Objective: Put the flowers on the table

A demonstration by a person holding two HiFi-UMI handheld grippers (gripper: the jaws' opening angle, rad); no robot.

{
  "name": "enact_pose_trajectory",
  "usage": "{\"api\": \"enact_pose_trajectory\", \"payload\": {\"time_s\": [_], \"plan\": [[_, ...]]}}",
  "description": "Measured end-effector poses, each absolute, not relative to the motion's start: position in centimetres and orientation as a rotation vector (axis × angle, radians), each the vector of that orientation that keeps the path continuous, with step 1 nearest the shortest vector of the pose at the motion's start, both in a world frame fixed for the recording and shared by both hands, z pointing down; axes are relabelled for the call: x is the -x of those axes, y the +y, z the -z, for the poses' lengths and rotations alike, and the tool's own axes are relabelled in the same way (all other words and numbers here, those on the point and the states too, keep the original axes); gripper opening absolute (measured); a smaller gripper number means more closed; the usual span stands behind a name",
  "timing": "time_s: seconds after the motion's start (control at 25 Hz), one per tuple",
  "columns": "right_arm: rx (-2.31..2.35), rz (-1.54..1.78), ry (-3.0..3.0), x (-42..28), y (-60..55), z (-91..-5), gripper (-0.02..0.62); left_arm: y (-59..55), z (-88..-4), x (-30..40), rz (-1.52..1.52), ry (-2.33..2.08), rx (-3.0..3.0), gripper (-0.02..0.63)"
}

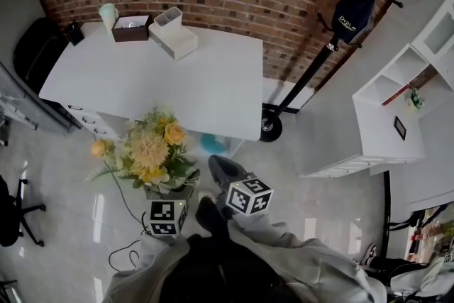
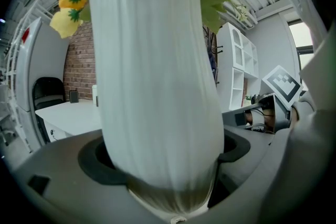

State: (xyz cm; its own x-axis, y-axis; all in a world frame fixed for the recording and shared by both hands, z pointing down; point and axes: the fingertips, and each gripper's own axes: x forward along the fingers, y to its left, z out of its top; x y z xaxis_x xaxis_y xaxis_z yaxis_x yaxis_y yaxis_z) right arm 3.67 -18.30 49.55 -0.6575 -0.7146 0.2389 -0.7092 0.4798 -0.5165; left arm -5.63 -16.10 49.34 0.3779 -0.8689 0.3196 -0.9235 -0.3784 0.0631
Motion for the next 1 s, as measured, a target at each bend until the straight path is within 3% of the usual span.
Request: {"api": "enact_pose_trajectory", "payload": {"time_s": [1.0], "plan": [[1.186, 0.996, 2.747, -0.4, -32.3, -51.8, 0.0, -29.6, -50.8, 8.4, -0.331, -1.728, -2.334, 0.489]]}}
